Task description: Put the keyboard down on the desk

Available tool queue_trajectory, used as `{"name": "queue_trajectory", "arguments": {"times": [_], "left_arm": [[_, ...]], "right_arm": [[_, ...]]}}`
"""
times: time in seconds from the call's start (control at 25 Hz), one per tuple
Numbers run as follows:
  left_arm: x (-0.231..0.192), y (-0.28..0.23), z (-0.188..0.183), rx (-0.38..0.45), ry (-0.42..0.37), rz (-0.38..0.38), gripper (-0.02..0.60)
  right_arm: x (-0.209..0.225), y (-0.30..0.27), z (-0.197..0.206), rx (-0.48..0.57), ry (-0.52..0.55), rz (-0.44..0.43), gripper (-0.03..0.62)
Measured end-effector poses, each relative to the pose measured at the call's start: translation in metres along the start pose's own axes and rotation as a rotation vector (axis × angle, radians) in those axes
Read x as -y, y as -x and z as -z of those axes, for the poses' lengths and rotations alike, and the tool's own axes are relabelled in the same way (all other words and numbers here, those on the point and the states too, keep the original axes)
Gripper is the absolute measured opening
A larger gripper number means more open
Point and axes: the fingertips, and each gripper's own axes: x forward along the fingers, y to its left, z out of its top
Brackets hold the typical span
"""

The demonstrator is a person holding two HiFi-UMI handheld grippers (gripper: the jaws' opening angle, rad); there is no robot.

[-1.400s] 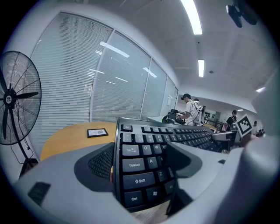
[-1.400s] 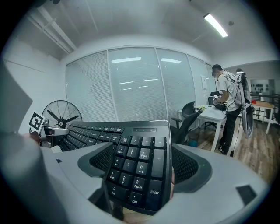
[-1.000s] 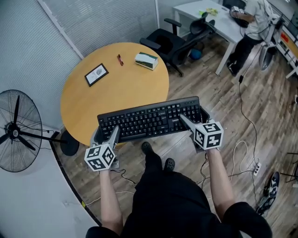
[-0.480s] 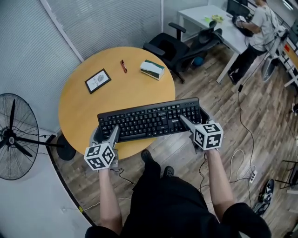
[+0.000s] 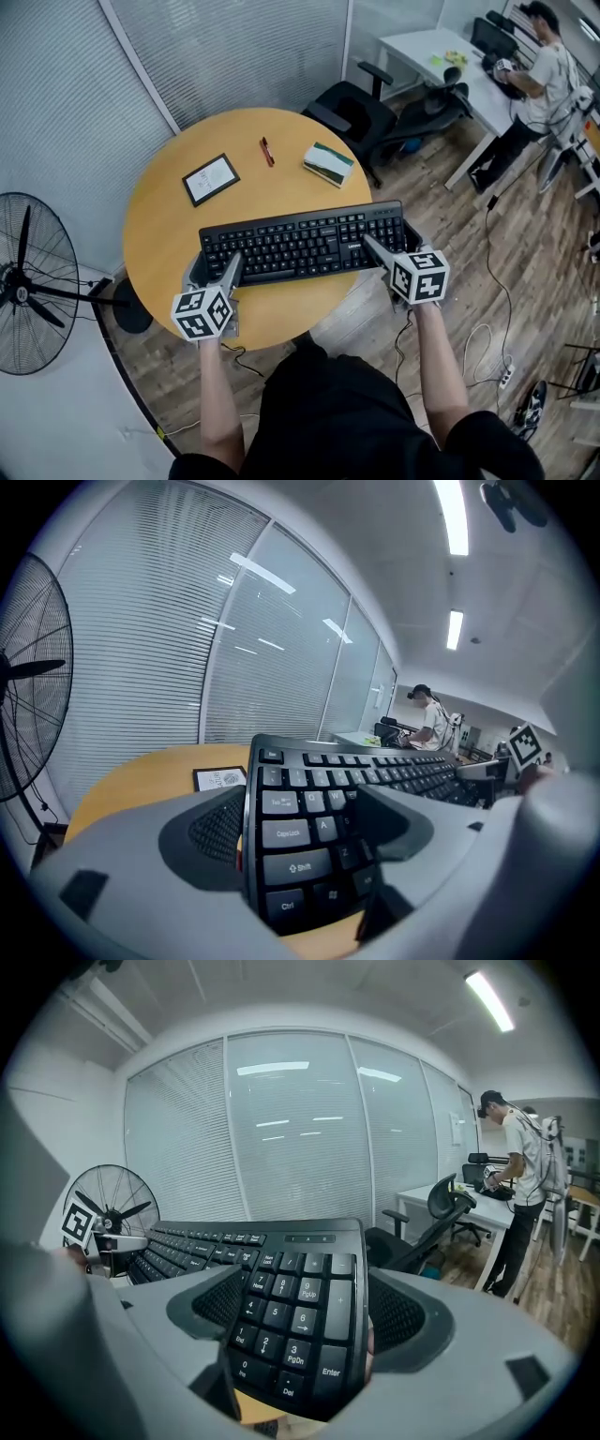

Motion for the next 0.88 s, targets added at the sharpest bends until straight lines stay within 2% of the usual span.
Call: {"name": "queue_trajectory", "arguments": {"times": [0.24, 0.56, 0.72, 0.88], "left_arm": [[-0.030, -0.015, -0.011, 0.008, -0.005, 0.004, 0.354], [-0.045, -0.021, 0.000, -0.011, 0.009, 0.005, 0.354], [-0.053, -0.016, 0.002, -0.012, 0.022, -0.021, 0.354], [-0.066, -0.005, 0.007, -0.009, 0.046, -0.078, 0.354]], "right_arm": [[-0.016, -0.028, -0.009, 0.000, -0.006, 0.003, 0.419], [-0.024, -0.041, 0.000, -0.034, -0.010, 0.010, 0.419], [-0.030, -0.050, -0.003, -0.044, 0.002, -0.013, 0.419], [-0.042, -0.067, -0.007, -0.059, 0.027, -0.066, 0.419]]}}
